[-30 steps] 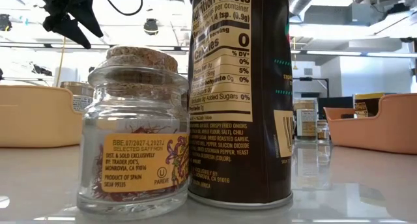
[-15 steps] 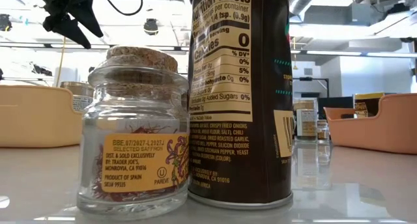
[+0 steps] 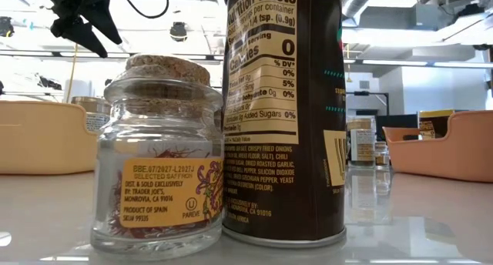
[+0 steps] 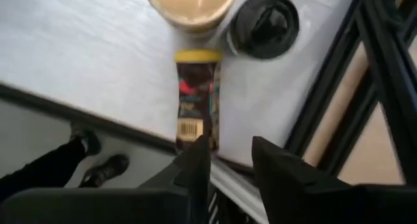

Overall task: Sort spices by type
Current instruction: Put the yellow seasoning bottle into the orange bin

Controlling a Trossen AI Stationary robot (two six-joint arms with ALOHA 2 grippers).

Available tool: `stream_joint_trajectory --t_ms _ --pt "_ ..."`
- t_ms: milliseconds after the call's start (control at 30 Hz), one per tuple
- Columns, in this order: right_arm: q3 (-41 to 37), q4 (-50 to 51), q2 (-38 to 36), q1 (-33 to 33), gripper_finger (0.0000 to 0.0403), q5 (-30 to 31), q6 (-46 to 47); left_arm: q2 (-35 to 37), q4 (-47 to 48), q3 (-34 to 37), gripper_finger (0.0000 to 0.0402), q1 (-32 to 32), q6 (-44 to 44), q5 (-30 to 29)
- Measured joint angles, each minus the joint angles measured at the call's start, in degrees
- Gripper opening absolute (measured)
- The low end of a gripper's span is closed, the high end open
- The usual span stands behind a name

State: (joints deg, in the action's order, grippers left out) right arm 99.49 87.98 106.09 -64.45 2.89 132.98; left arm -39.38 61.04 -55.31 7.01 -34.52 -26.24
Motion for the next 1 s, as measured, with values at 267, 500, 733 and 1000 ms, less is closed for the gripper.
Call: stream_joint_trajectory --t_ms 267,500,733,1000 --pt "-1.4 -4.4 0.1 0.2 0.0137 -0.2 0.0 0.0 0.0 0.0 0.0316 0.0 -0.3 0.0" --pt "-1.4 -4.9 0.1 0.5 0.0194 -0.2 0.0 0.0 0.0 0.0 0.0316 0.0 -0.4 -0.2" --pt "-9.3 -18.9 0.1 -0.2 0.0279 -0.2 0.1 -0.1 0.0 0.0 0.0316 0.0 -0.9 -0.2" --pt "-17.9 -27.1 0.1 0.1 0.0315 -0.7 0.5 -0.1 0.0 0.0 0.0316 0.0 -1.7 -0.2"
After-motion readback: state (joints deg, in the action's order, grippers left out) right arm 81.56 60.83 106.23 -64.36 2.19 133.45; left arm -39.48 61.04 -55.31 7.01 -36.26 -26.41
